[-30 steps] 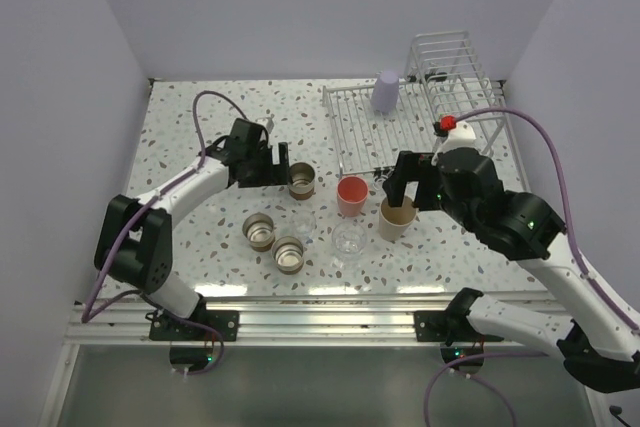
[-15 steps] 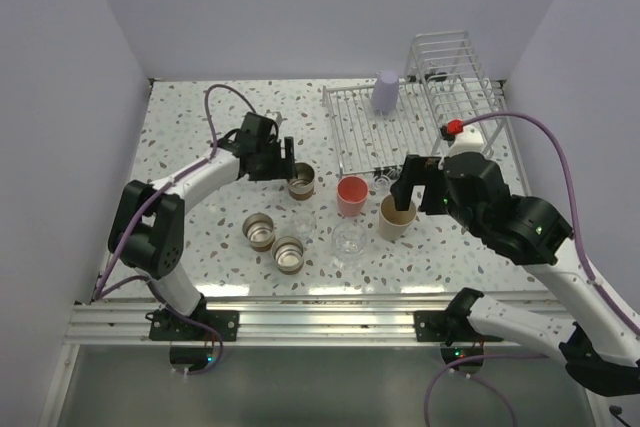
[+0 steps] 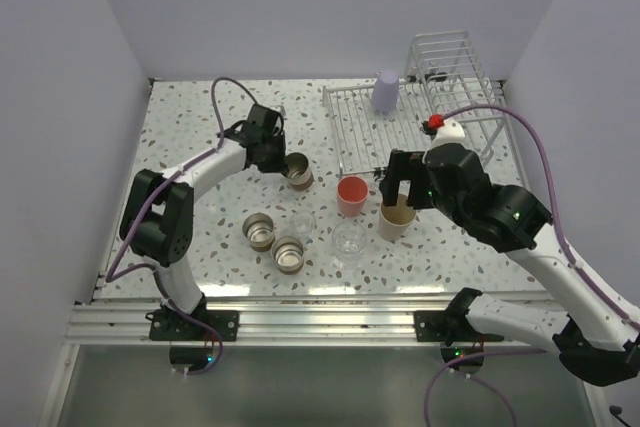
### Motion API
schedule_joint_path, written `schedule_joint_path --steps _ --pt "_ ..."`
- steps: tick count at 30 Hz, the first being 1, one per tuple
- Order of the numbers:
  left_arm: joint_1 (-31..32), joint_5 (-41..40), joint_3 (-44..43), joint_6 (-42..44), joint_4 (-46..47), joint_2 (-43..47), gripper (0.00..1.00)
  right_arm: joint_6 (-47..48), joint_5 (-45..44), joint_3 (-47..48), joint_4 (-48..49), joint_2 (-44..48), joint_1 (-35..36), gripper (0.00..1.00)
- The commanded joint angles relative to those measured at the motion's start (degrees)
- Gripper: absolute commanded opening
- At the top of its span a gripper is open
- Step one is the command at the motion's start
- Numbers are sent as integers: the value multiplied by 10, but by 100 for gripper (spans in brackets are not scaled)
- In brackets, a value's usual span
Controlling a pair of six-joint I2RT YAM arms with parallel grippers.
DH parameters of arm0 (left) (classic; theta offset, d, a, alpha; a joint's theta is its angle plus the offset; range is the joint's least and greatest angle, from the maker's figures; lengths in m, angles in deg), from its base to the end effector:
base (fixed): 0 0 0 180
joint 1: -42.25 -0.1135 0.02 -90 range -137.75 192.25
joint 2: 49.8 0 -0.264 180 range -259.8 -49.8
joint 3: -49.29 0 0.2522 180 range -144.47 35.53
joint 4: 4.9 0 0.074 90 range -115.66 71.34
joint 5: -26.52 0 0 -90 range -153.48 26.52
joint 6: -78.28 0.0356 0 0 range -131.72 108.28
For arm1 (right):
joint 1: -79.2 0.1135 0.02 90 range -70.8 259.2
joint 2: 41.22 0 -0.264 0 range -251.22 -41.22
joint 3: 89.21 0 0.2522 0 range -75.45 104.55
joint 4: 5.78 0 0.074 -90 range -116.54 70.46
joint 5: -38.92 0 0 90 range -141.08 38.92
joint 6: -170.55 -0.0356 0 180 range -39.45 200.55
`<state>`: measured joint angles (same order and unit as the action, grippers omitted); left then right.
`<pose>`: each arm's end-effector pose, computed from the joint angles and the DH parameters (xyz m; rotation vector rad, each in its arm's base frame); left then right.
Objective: Load the cups into the dish rack
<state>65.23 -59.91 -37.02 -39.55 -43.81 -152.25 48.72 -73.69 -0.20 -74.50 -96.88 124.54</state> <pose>0.3507 -0.1511 0.2114 -0.0840 2.5834 -0.4218 0.1284 0.1105 0.4083 -0.0324 2.1554 0.3556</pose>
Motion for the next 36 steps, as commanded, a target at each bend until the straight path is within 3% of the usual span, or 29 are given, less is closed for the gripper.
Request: schedule_joint_path --steps 1,4,7,10,12,14,15,17,20,28,33,36 --pt "-10 17 -40 2 -1 24 0 11 38 26 51 -25 -1 98" --pt "-47 112 -27 -35 32 65 0 10 80 53 88 -66 0 98" --pt "-95 233 -1 -96 112 116 0 0 112 93 136 -110 -4 98" --pt "-125 350 34 -168 220 151 0 -15 200 150 190 -169 -23 98" --pt "-127 401 43 -207 319 161 0 -34 278 198 222 -218 -38 98" --pt "-127 462 82 -309 475 174 0 -52 344 224 273 -242 -46 98" --pt "-126 472 102 -396 541 180 0 -75 364 223 300 -254 -53 98" --pt "-128 484 139 -468 686 187 0 -110 399 212 380 -263 -65 98" --pt "-128 478 152 -555 769 188 0 -176 445 195 458 -277 -93 98" --pt "-132 459 156 -575 778 212 0 -184 453 196 472 -269 -99 98" --pt "-132 449 166 -622 851 209 0 -197 456 184 490 -262 -103 98" --pt "-132 454 148 -604 825 207 0 -192 449 192 488 -256 -105 98"
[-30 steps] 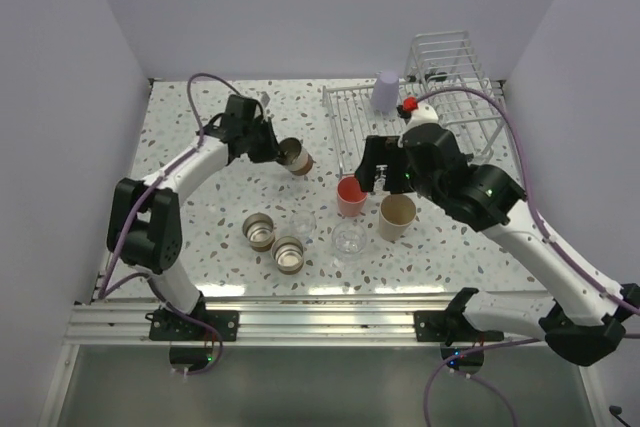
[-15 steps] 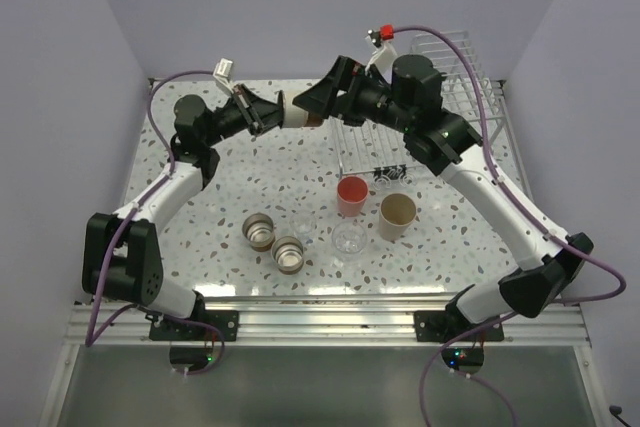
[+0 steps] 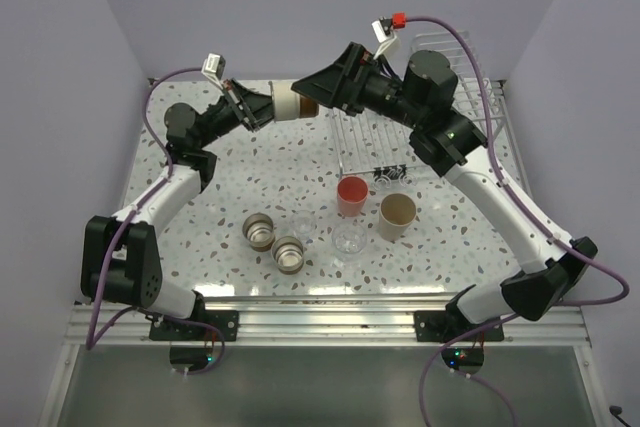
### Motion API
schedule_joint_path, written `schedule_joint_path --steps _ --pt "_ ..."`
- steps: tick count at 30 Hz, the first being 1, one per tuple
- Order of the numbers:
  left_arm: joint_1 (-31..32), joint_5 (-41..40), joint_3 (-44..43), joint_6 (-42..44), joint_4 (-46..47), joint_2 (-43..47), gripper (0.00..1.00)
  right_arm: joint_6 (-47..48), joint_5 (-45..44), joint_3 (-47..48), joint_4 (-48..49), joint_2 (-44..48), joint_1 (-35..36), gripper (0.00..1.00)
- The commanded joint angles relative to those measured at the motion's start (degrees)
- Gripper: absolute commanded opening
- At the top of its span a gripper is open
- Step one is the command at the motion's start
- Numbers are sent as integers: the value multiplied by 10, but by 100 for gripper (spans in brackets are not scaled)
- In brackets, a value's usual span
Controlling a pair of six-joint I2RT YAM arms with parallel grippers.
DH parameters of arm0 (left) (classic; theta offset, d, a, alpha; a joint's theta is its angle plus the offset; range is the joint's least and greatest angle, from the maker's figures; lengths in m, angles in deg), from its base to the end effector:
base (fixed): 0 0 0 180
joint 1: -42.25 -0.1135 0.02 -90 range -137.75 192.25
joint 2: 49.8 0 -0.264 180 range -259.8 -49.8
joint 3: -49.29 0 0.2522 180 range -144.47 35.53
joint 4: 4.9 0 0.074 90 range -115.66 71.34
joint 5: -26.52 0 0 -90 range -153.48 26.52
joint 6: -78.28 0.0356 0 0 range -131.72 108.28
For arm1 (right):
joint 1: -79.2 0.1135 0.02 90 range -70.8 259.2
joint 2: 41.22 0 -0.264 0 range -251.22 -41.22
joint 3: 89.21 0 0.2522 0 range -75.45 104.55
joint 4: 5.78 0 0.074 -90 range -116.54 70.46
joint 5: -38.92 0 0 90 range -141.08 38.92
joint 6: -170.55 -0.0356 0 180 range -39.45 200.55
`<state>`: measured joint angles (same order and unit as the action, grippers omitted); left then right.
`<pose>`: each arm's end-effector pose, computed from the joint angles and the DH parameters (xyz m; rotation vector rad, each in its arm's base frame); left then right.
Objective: Load the cups into the dish rack
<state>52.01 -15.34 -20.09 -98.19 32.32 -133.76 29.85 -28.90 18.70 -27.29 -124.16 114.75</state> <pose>0.3173 -0.0815 0.3502 -0.1251 1.5825 -1.8663 0.2549 0.1987 0.4884 -0.1251 1.7086 1.4579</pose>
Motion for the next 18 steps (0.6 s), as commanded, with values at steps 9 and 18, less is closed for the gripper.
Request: schedule_joint_path --steps 9,18 --pt "-19 17 -46 -6 33 29 0 29 -29 19 -16 37 -22 98" --pt "-18 23 -72 -4 47 24 0 10 -9 7 -1 20 -21 98"
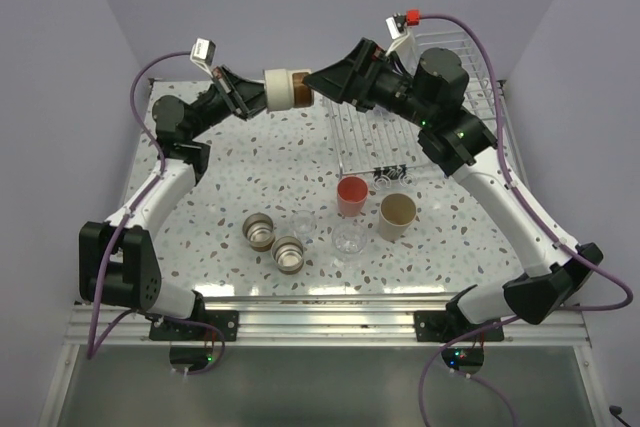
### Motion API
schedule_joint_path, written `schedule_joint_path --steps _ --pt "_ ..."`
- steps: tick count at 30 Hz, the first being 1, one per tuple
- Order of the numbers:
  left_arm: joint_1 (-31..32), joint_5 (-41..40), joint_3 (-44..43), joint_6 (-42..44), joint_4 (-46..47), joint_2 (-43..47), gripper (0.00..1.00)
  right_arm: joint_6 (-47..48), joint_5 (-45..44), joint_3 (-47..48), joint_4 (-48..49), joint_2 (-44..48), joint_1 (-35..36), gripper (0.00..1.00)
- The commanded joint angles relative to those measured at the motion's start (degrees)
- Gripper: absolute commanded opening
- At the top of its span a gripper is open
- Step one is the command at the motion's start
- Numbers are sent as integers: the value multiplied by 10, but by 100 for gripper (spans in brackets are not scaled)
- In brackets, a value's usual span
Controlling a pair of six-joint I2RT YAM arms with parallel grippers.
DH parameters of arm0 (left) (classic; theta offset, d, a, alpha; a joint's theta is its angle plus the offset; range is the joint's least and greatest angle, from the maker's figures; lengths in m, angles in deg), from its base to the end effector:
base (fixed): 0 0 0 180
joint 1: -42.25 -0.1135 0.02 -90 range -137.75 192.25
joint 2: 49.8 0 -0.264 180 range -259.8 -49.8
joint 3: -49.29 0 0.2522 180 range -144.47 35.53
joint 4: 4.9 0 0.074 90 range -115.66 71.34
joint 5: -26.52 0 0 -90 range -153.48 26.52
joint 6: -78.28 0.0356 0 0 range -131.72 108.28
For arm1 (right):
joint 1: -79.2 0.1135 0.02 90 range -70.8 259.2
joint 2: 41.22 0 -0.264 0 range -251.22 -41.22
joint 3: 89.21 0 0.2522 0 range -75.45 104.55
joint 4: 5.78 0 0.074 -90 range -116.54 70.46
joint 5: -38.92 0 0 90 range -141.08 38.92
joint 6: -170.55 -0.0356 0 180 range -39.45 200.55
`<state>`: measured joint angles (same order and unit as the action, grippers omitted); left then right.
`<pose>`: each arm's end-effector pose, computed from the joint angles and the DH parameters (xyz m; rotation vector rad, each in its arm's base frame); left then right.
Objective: Load the cups into the dish rack
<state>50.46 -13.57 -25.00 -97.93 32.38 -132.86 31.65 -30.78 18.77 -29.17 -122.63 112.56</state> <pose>0.3153 -0.0730 0.3834 -0.0253 1.5089 -1.8421 0.2549 0.1826 0.4933 -0.0872 1.6932 1.3830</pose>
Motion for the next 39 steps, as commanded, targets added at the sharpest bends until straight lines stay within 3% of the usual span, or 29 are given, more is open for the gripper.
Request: schedule_joint_path --steps 1,10,25,27,36,38,39 --pt "-2 1 -22 -11 58 13 0 -10 10 1 26 5 0 98" --pt "8 -18 9 -70 158 4 0 -50 33 18 65 -29 3 98" --pt "42 -43 -2 -85 186 -13 0 -84 33 19 108 -39 24 98" --pt "44 -46 -1 -84 185 -13 0 -87 33 18 112 -36 26 94" --pt "45 -70 31 -84 177 2 0 -91 18 8 119 -22 27 41" --pt "45 -69 38 -83 171 4 11 -93 17 8 120 -22 27 29" --pt "45 -68 39 -81 167 7 26 -90 15 9 119 -22 27 13"
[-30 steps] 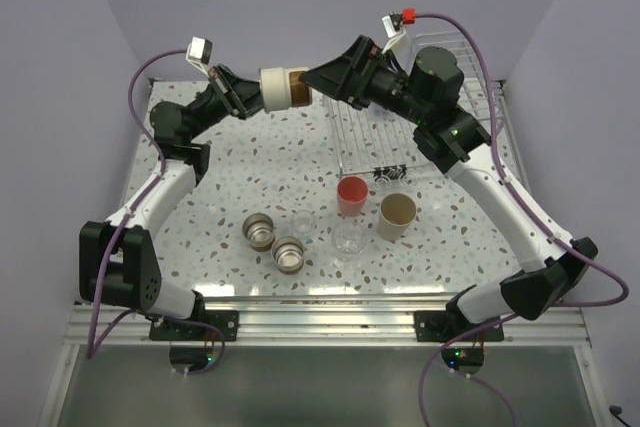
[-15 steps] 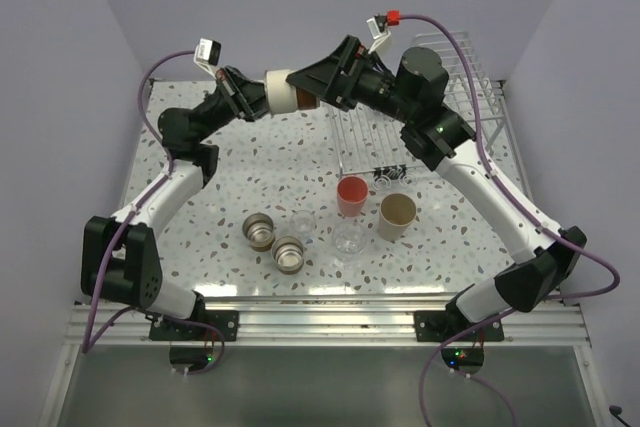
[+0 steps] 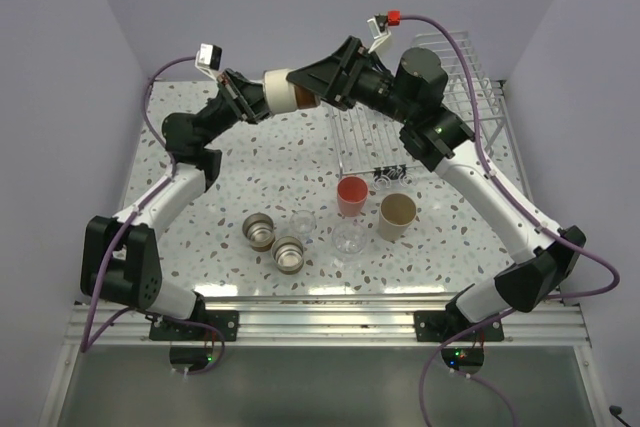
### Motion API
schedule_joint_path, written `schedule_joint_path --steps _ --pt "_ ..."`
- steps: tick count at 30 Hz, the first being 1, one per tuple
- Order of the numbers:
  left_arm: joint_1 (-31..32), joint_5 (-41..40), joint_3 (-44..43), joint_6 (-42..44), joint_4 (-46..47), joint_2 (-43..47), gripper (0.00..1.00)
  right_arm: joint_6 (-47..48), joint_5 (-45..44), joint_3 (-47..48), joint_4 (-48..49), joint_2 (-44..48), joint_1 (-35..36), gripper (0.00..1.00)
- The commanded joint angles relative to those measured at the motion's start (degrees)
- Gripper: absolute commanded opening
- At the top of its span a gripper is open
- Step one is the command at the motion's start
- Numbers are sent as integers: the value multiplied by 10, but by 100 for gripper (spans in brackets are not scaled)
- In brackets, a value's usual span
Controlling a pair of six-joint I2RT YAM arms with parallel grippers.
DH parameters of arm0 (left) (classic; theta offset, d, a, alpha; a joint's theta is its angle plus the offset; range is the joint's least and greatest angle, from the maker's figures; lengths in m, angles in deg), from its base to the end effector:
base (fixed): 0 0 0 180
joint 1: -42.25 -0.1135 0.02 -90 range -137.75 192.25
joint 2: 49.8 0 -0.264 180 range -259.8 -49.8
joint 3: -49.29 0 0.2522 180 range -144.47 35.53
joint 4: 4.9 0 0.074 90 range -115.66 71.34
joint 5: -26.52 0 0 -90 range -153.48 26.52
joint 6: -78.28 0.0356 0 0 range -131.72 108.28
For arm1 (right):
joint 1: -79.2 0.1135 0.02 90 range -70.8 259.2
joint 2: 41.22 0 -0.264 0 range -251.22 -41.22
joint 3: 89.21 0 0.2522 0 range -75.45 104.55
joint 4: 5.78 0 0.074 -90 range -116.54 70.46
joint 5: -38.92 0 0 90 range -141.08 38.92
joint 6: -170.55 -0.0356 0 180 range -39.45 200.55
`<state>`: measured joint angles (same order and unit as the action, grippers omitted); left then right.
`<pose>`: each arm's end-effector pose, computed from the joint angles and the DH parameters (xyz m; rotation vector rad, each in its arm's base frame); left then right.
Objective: Load the cups into the dish rack
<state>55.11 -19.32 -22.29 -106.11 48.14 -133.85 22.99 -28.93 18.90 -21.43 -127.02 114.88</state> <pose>0.3011 -0.0942 0.3864 0.0145 1.3232 -1.9755 0.2685 0.2093 0.4849 -0.0429 1.6811 1.5620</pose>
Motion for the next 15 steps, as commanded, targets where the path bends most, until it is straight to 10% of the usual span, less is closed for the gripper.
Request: schedule_joint_path --steps 1,6,11,15 --pt "-2 -9 14 5 -8 21 35 -1 -10 14 28 22 3 5" --pt "-14 -21 45 57 -114 60 75 71 -40 56 -54 22 -4 0" --pt "-27 -36 36 184 -331 118 83 130 -73 95 -133 14 -46 0" --pt "-39 -120 -21 321 -679 139 84 201 -138 147 -220 -4 -66 0"
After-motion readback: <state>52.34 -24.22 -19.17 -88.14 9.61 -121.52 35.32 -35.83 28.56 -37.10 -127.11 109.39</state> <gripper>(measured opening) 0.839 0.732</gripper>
